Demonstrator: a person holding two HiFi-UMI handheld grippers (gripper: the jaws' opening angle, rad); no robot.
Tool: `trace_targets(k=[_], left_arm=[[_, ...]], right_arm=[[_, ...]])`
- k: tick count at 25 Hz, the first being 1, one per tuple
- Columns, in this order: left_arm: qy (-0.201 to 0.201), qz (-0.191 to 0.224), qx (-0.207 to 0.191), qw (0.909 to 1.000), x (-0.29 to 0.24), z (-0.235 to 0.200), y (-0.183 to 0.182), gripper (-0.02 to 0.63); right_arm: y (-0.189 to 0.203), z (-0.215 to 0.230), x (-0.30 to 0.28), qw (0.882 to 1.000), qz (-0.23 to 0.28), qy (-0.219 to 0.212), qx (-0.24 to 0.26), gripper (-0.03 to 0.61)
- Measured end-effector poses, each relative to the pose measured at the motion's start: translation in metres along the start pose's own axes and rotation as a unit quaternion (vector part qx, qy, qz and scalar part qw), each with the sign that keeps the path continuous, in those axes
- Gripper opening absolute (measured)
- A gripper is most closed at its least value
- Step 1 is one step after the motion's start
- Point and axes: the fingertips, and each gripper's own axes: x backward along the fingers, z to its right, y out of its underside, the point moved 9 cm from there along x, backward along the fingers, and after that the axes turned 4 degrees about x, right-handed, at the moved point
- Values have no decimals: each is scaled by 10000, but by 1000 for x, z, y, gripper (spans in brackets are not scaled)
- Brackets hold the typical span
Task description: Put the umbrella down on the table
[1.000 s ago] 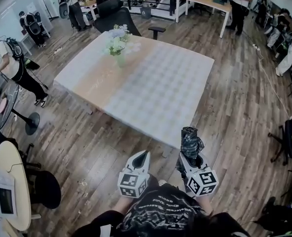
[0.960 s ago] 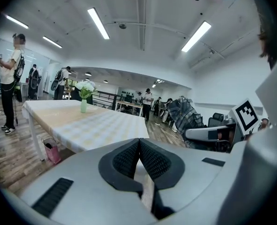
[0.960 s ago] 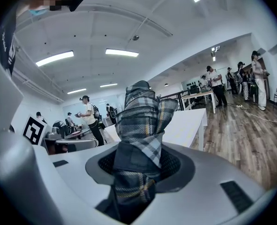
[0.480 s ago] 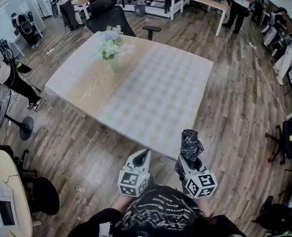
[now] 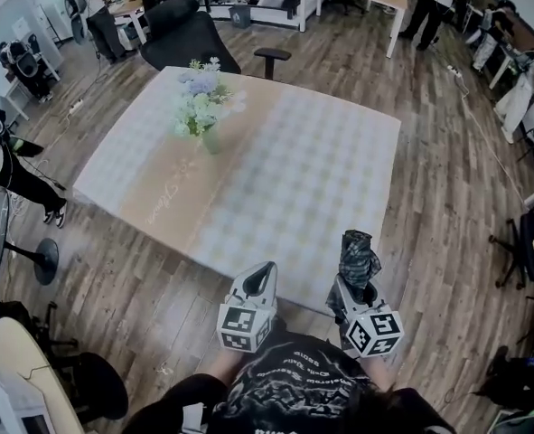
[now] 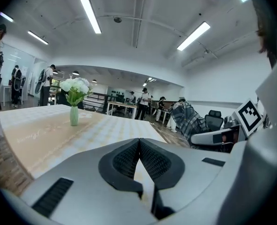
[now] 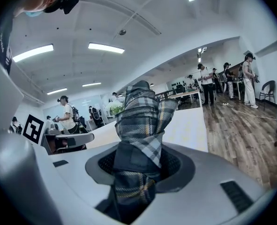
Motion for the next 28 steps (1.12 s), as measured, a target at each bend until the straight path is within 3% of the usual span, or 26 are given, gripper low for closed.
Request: trace_targets(k=[13,28], left_arm=[[184,-17,-92,9998,-48,-120,-39,20],[226,-97,-110,9996,-63,-148,-45,20]], right_arm=[[-30,-22,-106,9969,-140,756,137,189],[-53,-1,-167,9928,-609,958,393,190]])
